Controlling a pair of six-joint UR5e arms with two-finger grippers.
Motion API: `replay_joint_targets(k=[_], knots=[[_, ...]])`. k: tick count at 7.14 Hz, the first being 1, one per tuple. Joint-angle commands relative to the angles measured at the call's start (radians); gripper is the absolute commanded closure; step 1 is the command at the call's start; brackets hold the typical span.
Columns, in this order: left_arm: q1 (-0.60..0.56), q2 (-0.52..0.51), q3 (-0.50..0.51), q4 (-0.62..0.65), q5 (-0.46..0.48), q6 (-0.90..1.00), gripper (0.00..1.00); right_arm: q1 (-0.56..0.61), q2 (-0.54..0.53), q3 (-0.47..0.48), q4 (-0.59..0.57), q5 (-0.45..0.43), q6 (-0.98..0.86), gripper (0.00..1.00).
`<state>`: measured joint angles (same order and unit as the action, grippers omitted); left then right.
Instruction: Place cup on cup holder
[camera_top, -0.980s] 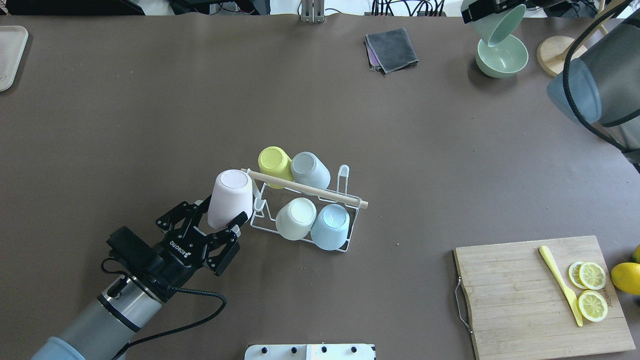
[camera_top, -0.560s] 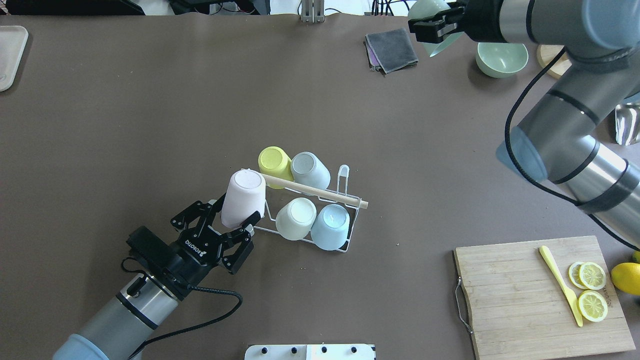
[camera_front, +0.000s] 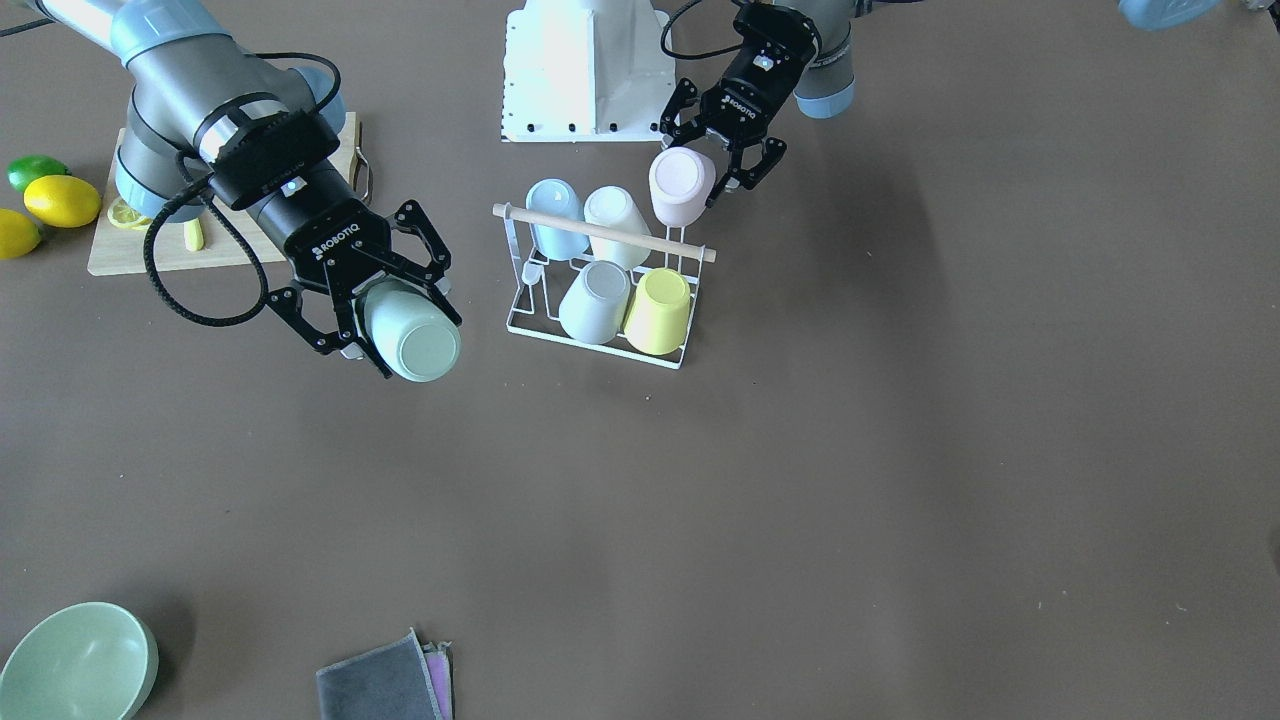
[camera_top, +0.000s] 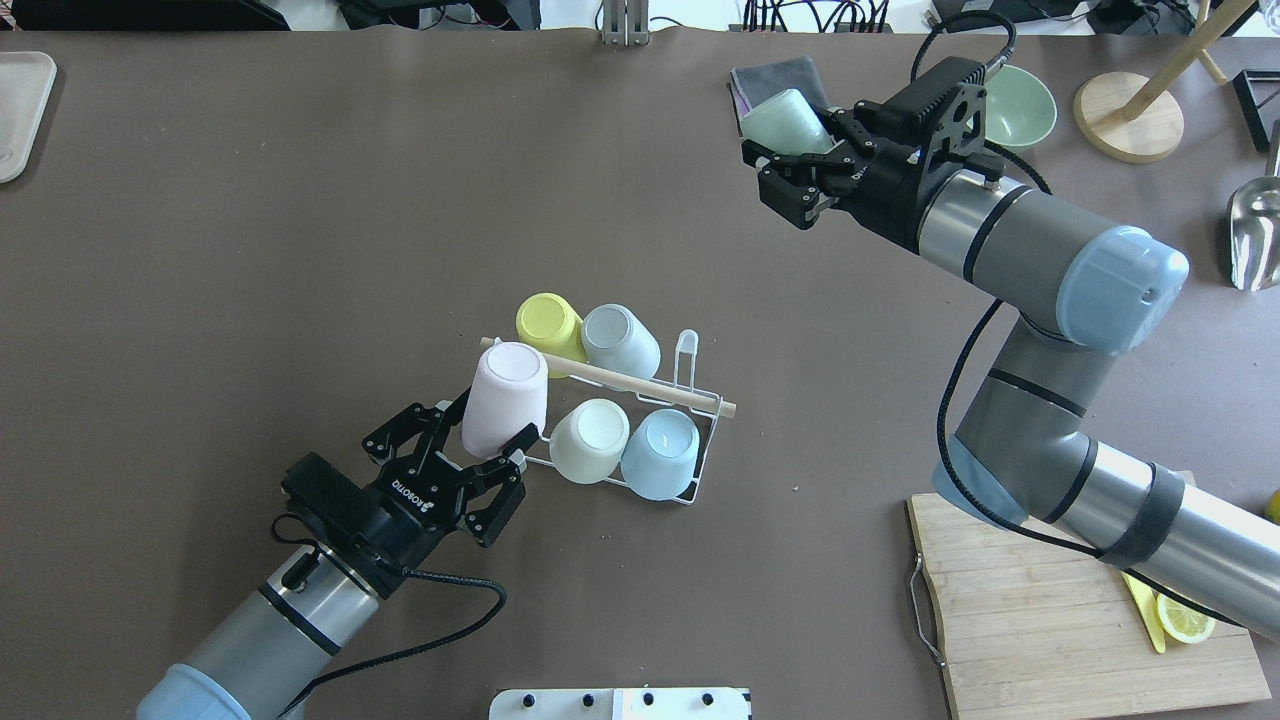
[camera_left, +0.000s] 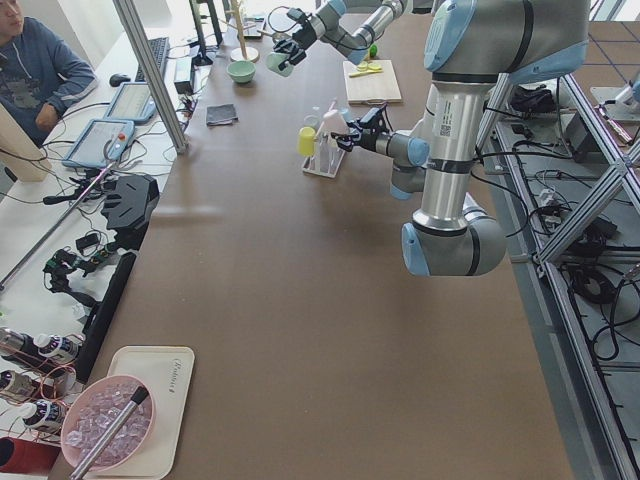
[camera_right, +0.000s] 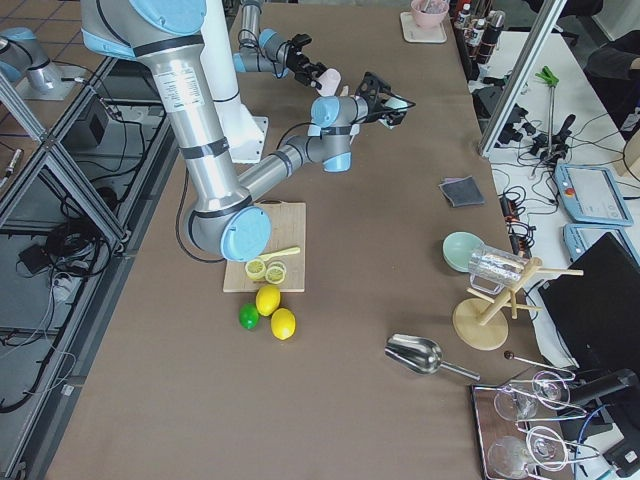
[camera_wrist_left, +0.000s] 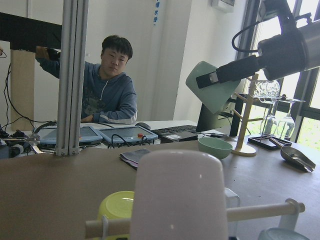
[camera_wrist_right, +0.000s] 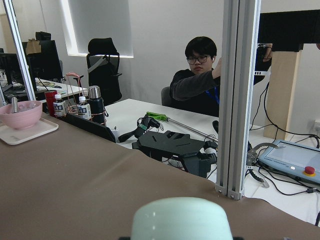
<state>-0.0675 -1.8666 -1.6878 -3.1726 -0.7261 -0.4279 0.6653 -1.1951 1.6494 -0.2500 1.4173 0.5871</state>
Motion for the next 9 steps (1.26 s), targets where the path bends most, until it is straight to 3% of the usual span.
replay_joint_targets(k=[1, 4, 5, 7, 8, 9], knots=[[-0.003, -0.005, 0.0, -0.003, 0.001, 0.0, 0.84, -0.045, 0.029, -0.127, 0.223, -0.041, 0.0, 1.0], [-0.006, -0.005, 0.011, -0.001, 0.002, -0.002, 0.84, -0.151, 0.055, -0.138, 0.351, -0.093, 0.0, 1.0], [-0.006, -0.012, 0.023, -0.003, 0.002, -0.003, 0.84, -0.205, 0.055, -0.161, 0.392, -0.147, -0.003, 1.0], [-0.006, -0.016, 0.034, -0.003, 0.002, -0.003, 0.82, -0.233, 0.08, -0.247, 0.468, -0.172, -0.004, 1.0], [-0.006, -0.016, 0.036, -0.003, 0.002, -0.003, 0.54, -0.257, 0.094, -0.259, 0.471, -0.208, -0.032, 1.0], [-0.006, -0.016, 0.036, -0.004, 0.004, -0.005, 0.02, -0.275, 0.109, -0.261, 0.468, -0.237, -0.039, 1.0]])
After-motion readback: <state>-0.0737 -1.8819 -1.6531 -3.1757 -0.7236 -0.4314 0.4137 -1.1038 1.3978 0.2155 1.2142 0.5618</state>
